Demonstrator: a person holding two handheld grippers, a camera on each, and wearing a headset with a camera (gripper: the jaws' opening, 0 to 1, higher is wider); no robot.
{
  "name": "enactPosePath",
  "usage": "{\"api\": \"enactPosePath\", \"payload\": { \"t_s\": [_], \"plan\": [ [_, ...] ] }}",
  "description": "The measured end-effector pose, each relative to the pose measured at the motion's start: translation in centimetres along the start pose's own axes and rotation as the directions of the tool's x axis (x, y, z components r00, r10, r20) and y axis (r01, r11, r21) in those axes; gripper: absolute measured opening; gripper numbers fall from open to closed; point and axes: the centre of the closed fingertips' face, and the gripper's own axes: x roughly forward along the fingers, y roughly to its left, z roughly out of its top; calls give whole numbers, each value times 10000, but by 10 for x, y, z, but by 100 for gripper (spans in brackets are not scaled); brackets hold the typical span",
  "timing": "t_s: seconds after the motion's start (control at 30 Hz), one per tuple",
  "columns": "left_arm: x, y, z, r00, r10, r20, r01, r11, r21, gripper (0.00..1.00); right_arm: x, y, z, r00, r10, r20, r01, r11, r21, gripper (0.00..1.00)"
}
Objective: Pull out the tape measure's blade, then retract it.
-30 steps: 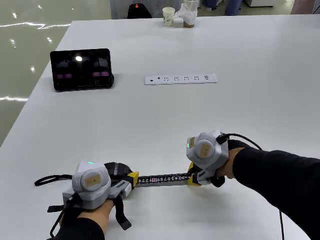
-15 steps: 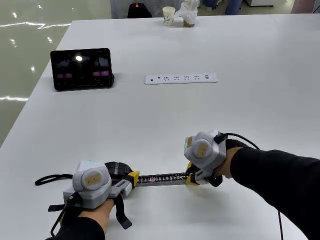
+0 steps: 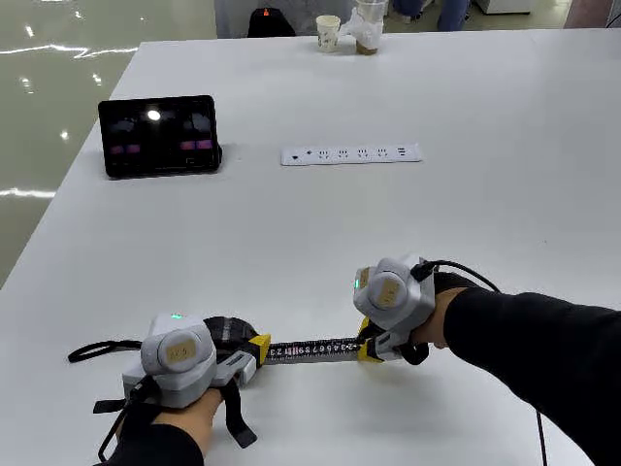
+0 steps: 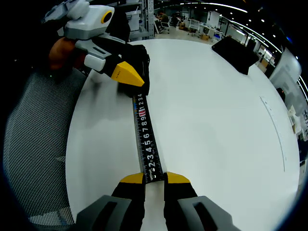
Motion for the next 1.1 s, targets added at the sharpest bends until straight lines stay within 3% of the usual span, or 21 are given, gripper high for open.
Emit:
{"api": "enactPosePath", "payload": {
  "t_s": [1.1],
  "plan": [
    [1, 1, 0, 10000, -70, -25, 70, 10000, -41, 61, 8, 3, 18, 9998, 19, 206, -21, 10000, 78, 11]
  ]
}}
